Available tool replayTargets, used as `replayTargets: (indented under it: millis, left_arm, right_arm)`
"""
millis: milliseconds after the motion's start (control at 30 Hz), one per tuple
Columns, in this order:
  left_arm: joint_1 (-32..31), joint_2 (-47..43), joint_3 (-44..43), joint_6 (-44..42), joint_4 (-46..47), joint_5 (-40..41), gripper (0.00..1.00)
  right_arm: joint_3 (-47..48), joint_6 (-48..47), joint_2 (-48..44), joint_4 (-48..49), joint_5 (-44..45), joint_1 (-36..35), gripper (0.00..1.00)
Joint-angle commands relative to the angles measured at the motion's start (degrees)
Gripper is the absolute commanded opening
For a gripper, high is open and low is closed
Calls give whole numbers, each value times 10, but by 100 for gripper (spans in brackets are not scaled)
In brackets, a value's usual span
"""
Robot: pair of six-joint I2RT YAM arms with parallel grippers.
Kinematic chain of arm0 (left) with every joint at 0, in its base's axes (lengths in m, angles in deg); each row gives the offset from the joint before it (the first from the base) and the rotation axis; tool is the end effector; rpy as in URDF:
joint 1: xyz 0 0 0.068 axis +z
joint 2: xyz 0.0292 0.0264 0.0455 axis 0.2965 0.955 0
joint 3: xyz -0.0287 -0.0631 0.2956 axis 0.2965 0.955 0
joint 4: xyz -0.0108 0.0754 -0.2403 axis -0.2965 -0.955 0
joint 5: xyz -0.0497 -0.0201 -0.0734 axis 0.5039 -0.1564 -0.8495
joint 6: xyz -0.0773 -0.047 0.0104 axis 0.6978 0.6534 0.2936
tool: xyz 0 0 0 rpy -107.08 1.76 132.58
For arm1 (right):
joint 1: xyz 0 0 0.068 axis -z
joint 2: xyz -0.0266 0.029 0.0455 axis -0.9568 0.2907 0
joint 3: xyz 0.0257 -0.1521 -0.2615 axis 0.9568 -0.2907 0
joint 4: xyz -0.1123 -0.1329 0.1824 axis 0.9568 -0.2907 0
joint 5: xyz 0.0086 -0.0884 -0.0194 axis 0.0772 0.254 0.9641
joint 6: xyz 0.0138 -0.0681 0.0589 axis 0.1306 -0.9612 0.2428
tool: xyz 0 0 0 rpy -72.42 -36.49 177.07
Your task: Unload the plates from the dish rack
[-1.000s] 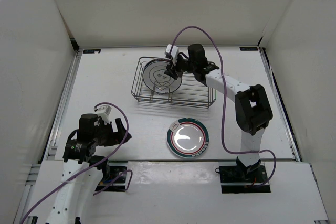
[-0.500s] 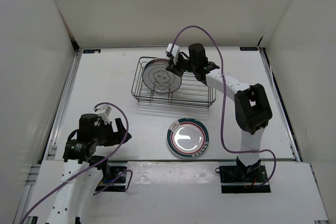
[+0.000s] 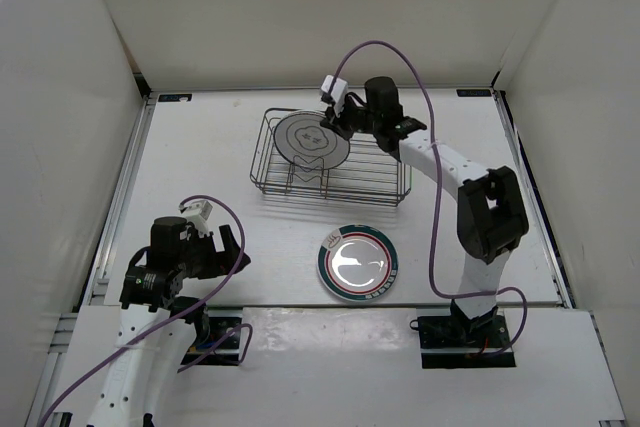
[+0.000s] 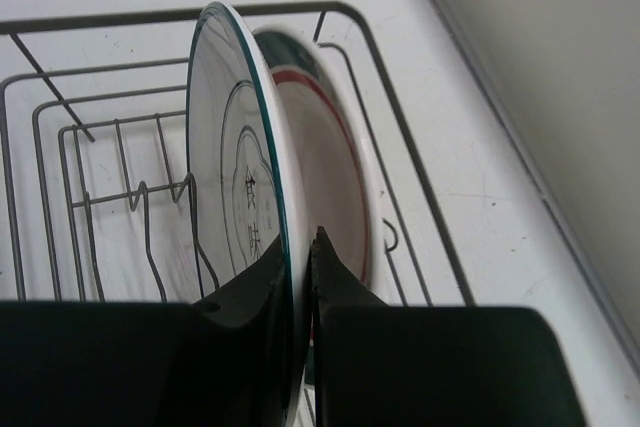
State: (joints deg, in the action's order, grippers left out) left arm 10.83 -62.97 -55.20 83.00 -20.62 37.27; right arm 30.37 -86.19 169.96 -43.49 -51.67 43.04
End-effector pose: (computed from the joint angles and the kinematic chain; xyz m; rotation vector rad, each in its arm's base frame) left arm 0.0726 -0.0348 0.2079 -0.1128 2.4777 -0.5938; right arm 0.4041 0.2778 0.3134 -1.1844 1.4645 0.4872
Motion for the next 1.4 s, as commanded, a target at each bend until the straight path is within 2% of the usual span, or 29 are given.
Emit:
replayTargets:
  millis: [0, 233, 400, 533, 567, 600, 667, 700, 733, 767, 833, 1033, 1200, 1367]
  left_arm:
    - [4, -3, -3, -4, 7, -9, 100]
    - [4, -8, -3, -5, 5, -9, 100]
    - [3, -12, -2, -4, 6, -9, 100]
    - [4, -17, -2, -4, 5, -9, 100]
    - [4, -20, -1, -4, 5, -11, 100]
    - [4, -21, -2, -4, 6, -12, 100]
    - [4, -21, -2, -4, 5, -12, 100]
    - [4, -21, -3, -4, 5, -12, 100]
    - [4, -22, -4, -4, 5, -11, 100]
    - [4, -24, -4, -5, 5, -10, 100]
    - [4, -28, -6, -5, 2, -9, 100]
    - [4, -55, -19, 3, -16, 27, 100]
    - [5, -66, -30, 13, -35, 55, 100]
    - [4, -64, -37, 18, -43, 62, 100]
  right_arm:
    - [23, 14, -77, 22, -15, -2, 0]
    - [20, 58, -131, 27, -4, -3, 0]
    - [-4, 158, -203, 28, 42, -2, 0]
    - [-88, 255, -289, 21, 58, -2, 0]
    - [-117, 272, -335, 12, 58, -3, 0]
    - [-147, 337, -349, 10, 57, -4, 0]
    - [-212, 385, -385, 8, 27, -4, 0]
    - [-228, 451, -407, 10, 18, -7, 0]
    - [-244, 470, -412, 28, -30, -8, 0]
    - [-288, 505, -413, 37, -47, -10, 0]
    - [-314, 540, -410, 62, -100, -22, 0]
    - [-404, 578, -372, 85, -64, -90, 0]
    - [-398, 597, -301, 140, -23, -155, 0]
    - [-364, 609, -226, 141, 48, -198, 0]
